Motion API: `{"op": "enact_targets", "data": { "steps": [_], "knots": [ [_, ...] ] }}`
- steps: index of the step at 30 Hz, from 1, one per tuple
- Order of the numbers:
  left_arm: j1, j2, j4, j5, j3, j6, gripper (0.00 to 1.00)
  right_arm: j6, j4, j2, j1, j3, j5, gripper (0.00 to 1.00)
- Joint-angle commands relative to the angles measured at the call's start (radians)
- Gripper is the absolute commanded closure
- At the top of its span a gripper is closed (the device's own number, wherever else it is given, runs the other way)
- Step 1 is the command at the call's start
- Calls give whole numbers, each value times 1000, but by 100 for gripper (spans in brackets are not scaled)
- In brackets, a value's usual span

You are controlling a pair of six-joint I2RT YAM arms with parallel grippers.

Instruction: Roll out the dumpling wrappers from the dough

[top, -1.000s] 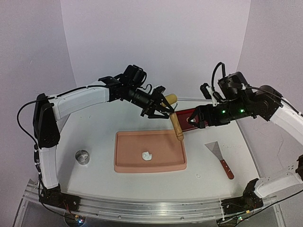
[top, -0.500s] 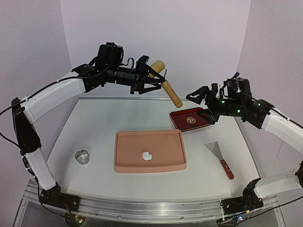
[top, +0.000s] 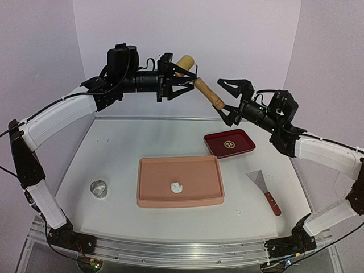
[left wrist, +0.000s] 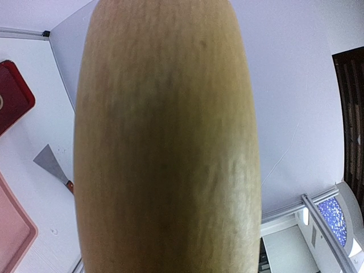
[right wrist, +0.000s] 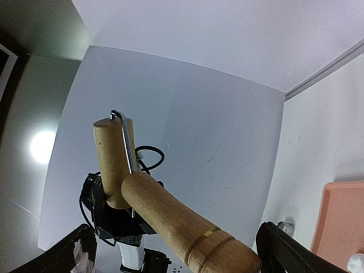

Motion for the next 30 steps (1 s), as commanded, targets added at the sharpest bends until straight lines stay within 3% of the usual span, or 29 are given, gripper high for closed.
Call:
{"op": "enact_targets", "data": {
  "steps": [1, 8, 14, 23, 30],
  "knots": [
    [1, -62, 151, 16, 3, -39, 100, 84, 247, 29, -2, 56, -42, 2],
    [2, -53, 233, 18, -22, -113, 100, 54, 281, 20, -2, 72, -45, 2],
    [2, -27, 198, 38, 2, -131, 100, 60, 338, 40, -1, 98, -78, 5],
    [10, -7, 68, 54, 61, -90, 100, 60, 335, 61, -1, 122, -126, 34],
    [29, 7, -13, 80, 120, -58, 100, 57, 309, 61, -1, 110, -144, 39]
  ]
}}
